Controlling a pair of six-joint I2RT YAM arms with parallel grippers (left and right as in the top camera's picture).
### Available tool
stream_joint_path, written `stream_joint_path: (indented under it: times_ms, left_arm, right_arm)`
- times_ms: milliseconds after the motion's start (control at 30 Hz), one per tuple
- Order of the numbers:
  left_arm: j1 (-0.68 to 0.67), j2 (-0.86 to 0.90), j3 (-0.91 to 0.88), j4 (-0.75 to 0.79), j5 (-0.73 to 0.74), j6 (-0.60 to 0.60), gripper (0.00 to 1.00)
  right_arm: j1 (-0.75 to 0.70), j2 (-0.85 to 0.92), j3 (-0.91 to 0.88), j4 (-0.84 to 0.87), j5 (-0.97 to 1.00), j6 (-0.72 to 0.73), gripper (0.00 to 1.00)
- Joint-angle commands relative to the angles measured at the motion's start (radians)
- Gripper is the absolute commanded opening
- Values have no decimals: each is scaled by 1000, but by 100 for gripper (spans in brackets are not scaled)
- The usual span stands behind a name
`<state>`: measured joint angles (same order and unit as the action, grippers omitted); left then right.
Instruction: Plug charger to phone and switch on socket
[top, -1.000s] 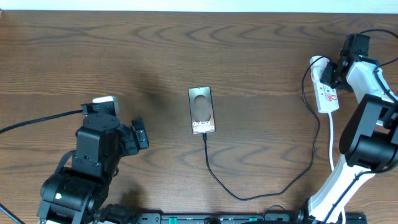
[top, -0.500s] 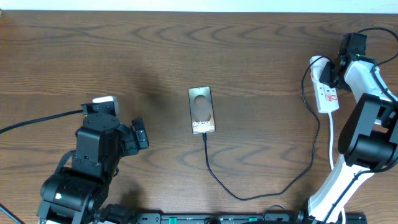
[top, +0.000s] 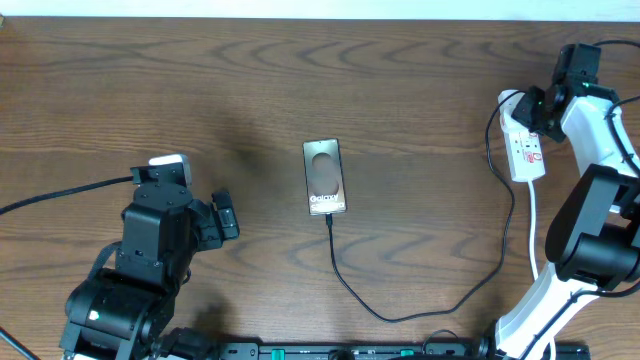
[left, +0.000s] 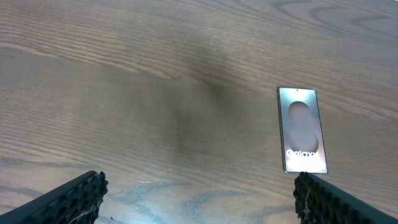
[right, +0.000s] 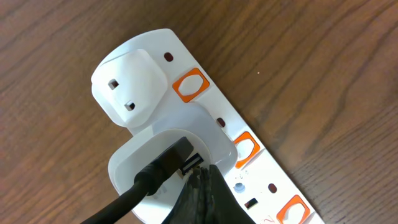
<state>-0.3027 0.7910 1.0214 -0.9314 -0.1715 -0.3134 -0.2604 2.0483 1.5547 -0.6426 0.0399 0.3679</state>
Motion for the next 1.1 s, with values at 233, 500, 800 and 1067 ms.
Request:
stream_joint_path:
  times_ms: [233,500,800,1067]
  left_arm:
    - [5,0,-3,0,-17,6,98]
    - [5,0,-3,0,-16,6,98]
    - [5,0,-3,0,-16,6,98]
    - [5,0,-3,0,-17,6,98]
  right_arm:
    - [-14,53,-5,-34,29,47,1]
    - [-69,31,-4,-63,46,15,1]
    - [-78,29,-4,-31,-3,-6,1]
    - [-77,32,-5,-26,-21,-6,1]
